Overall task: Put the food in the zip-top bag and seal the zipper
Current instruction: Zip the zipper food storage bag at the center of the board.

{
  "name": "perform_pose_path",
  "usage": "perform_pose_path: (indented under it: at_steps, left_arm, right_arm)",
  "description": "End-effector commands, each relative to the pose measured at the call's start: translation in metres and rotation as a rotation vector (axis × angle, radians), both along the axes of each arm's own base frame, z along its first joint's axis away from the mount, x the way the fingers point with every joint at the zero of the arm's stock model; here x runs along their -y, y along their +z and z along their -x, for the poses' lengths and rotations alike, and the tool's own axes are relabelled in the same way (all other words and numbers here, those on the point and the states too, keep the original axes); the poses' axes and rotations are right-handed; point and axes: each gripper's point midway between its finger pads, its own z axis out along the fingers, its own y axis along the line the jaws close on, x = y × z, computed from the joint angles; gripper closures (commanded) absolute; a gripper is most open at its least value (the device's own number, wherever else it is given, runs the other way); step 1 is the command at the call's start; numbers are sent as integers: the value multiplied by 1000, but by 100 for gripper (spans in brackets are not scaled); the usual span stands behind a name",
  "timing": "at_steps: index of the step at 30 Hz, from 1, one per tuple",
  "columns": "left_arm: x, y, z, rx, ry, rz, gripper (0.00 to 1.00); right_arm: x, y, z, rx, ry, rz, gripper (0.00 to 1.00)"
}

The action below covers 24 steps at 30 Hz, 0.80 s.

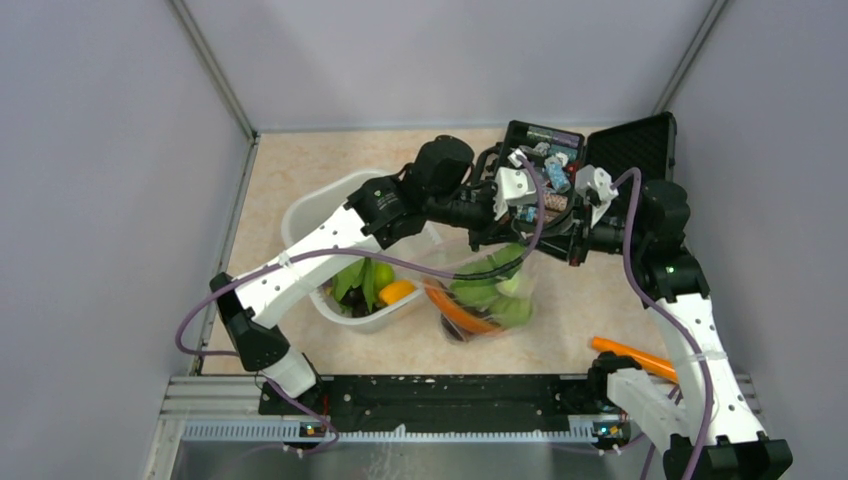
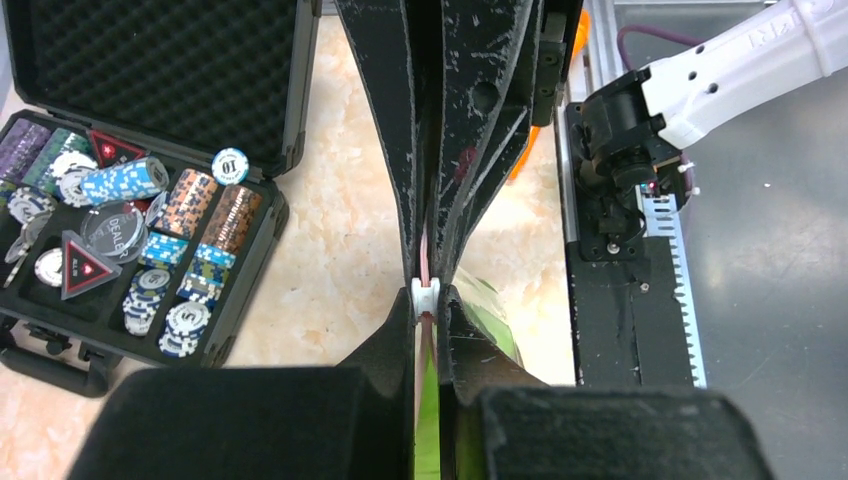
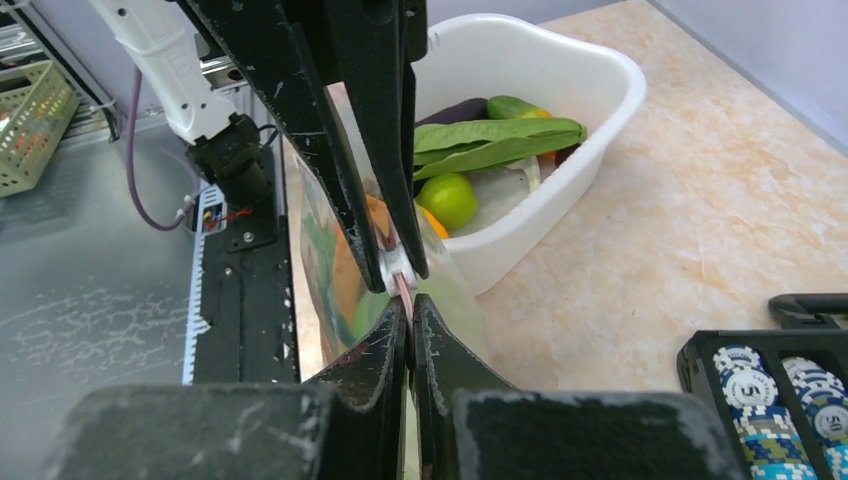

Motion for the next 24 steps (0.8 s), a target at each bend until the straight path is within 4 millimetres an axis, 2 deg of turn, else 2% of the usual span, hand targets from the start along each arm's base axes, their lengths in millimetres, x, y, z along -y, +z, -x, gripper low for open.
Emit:
perform_pose_path:
  at_steps: [1,12,18,24]
  left_arm:
    - [-21,16,8,63,23,22,100]
    - [-53,11,1,105,129,-3,100]
    - [-57,8,0,102,141,-4,100]
    - [-66,-4,-6,100,182,-37,100]
  right_arm:
    - [3,25,-9,90,-64,4,100]
    - [4,28,-10,93,-89,-5,100]
    - [5,25,-10,91,-94,2,100]
    - [9,24,-15,93,-144,22,100]
